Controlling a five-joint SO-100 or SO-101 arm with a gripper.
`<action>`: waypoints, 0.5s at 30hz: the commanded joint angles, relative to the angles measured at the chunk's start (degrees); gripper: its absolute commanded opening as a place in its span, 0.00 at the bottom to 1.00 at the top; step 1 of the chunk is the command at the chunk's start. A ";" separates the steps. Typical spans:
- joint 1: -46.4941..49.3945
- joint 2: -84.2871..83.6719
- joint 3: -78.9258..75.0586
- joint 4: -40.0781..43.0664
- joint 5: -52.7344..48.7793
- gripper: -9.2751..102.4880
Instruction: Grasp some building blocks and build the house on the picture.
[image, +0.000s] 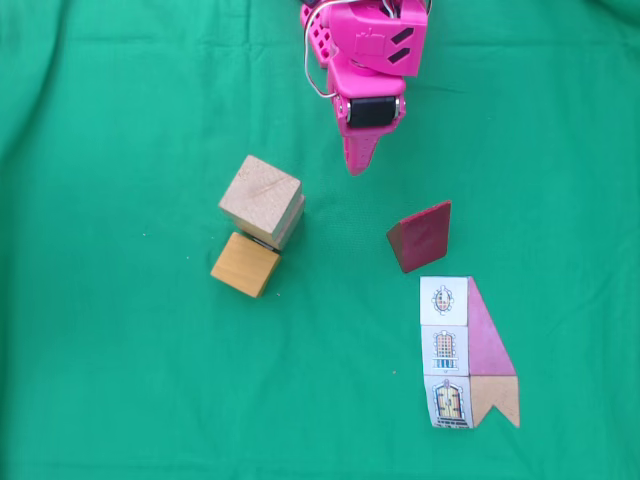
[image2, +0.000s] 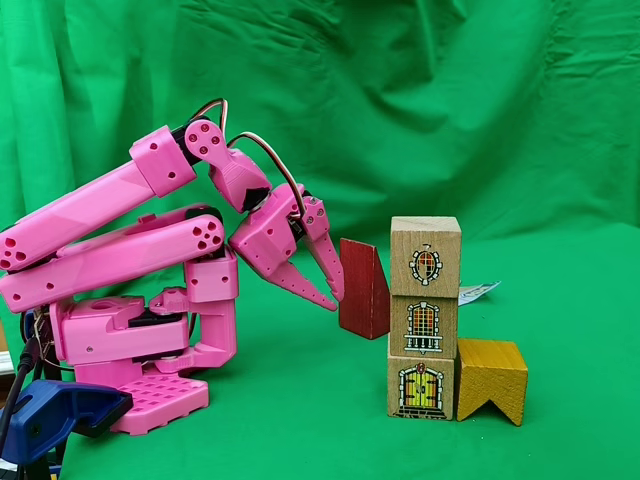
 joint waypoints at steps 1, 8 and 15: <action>-1.23 3.78 5.54 1.05 -0.53 0.08; -1.32 3.69 4.31 0.97 -0.70 0.08; -1.23 2.20 -0.35 1.14 -0.79 0.08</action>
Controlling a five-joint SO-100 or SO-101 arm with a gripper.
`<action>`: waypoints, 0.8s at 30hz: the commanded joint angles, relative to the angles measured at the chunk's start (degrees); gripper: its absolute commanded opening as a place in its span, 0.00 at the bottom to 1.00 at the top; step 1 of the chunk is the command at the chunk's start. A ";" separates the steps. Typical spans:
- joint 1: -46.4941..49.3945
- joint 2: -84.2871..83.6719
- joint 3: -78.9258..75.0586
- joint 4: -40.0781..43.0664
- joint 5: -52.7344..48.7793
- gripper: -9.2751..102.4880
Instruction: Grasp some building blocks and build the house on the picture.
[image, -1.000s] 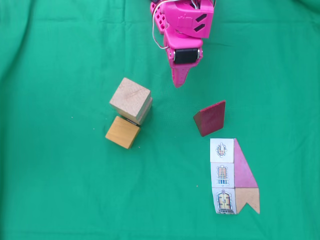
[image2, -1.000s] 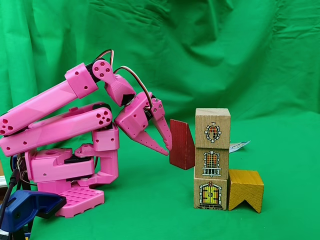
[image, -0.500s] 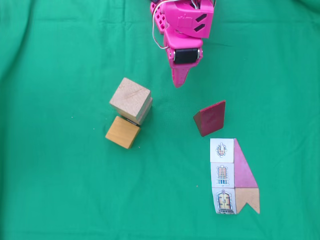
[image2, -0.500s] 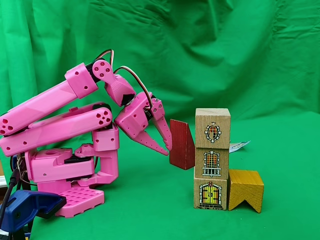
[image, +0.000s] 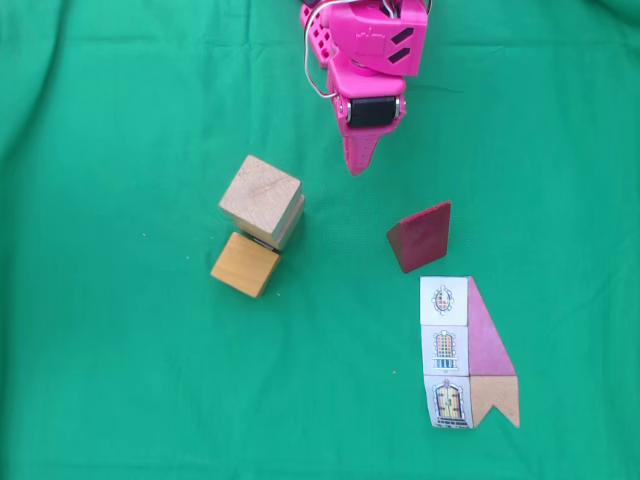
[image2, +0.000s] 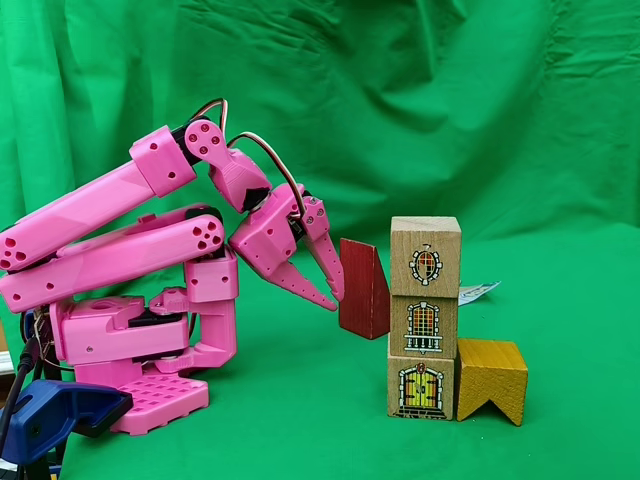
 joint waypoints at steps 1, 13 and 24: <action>-1.23 1.05 -1.85 1.14 -0.70 0.08; -1.32 -17.49 -22.94 0.88 -0.88 0.08; -0.62 -25.40 -29.79 0.53 -22.24 0.08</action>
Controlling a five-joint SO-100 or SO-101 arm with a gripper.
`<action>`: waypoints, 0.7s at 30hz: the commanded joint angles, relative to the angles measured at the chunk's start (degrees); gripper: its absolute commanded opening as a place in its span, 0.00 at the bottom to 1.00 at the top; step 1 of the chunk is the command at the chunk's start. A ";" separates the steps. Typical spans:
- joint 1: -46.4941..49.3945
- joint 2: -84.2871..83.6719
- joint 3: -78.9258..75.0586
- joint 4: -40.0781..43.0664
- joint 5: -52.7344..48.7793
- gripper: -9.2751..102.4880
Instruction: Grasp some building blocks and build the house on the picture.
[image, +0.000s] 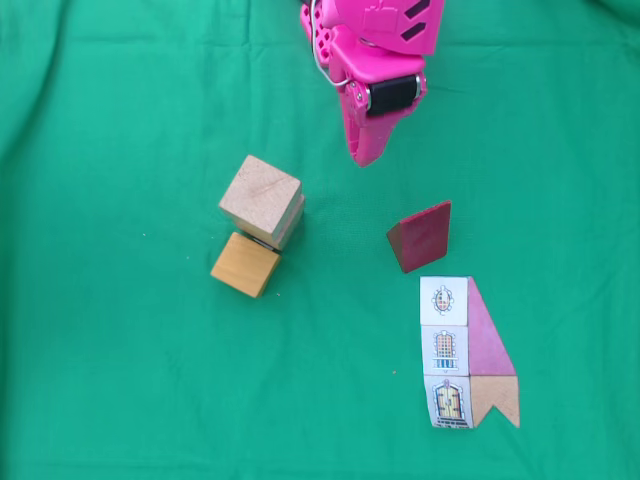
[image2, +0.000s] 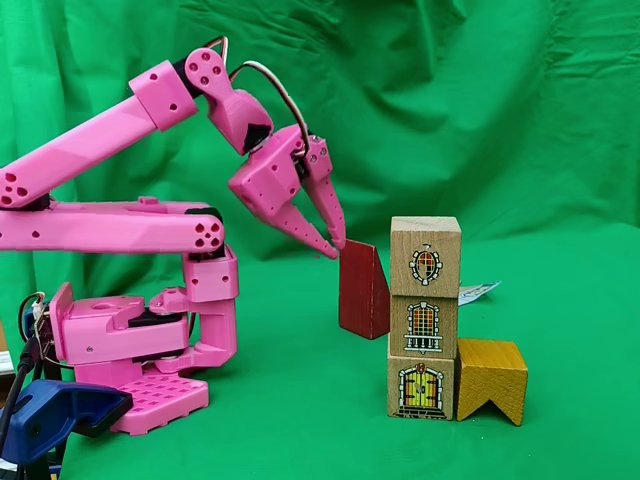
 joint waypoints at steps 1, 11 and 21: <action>0.44 -1.67 -2.64 -0.79 -7.56 0.08; 0.09 -1.76 -1.49 -8.17 -37.53 0.08; -0.44 -0.53 4.48 -23.82 -52.82 0.07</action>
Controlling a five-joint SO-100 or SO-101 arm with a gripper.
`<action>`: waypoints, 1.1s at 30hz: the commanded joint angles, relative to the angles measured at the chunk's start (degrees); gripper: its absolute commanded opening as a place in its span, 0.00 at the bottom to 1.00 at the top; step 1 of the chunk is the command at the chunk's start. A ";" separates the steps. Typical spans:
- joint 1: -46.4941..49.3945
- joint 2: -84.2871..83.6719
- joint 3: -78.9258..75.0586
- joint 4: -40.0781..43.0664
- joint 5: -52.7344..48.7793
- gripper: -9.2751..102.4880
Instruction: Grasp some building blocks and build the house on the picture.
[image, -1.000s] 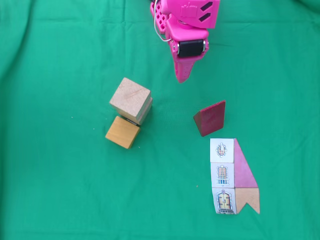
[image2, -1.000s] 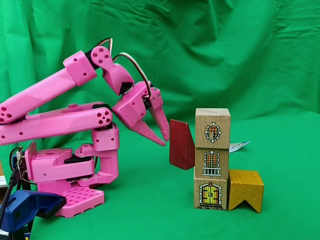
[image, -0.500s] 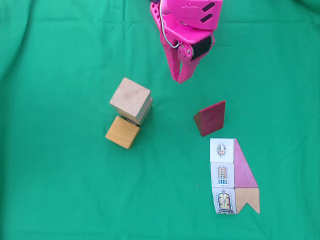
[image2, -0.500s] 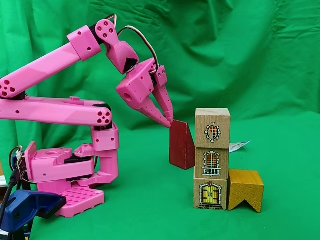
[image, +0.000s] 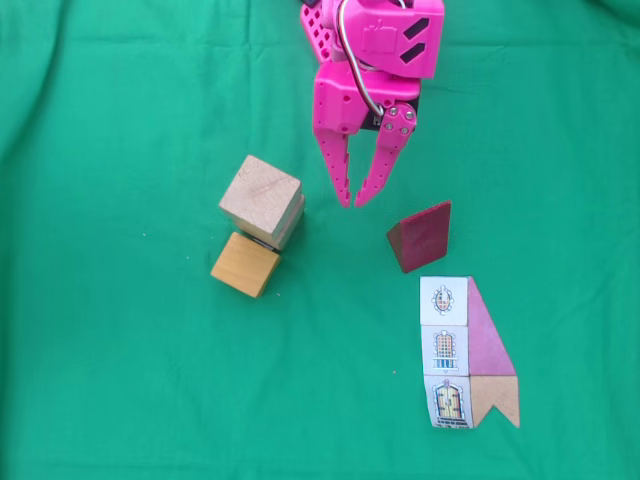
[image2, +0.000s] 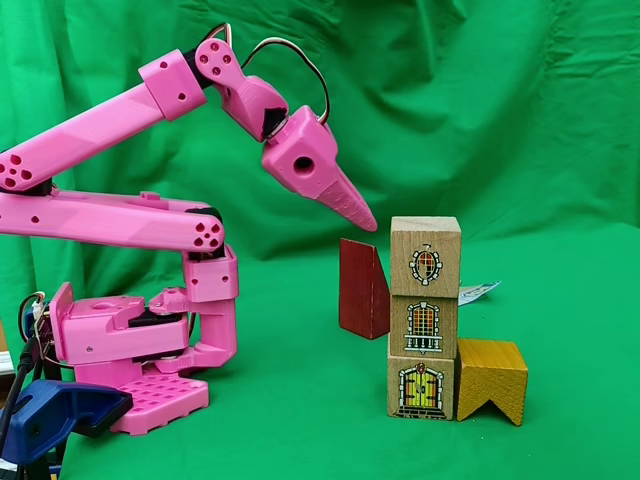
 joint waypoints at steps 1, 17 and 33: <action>-0.53 0.44 0.53 -5.54 -1.76 0.07; -12.66 0.70 7.65 -27.69 -2.02 0.08; -21.88 0.79 12.30 -29.27 -15.73 0.08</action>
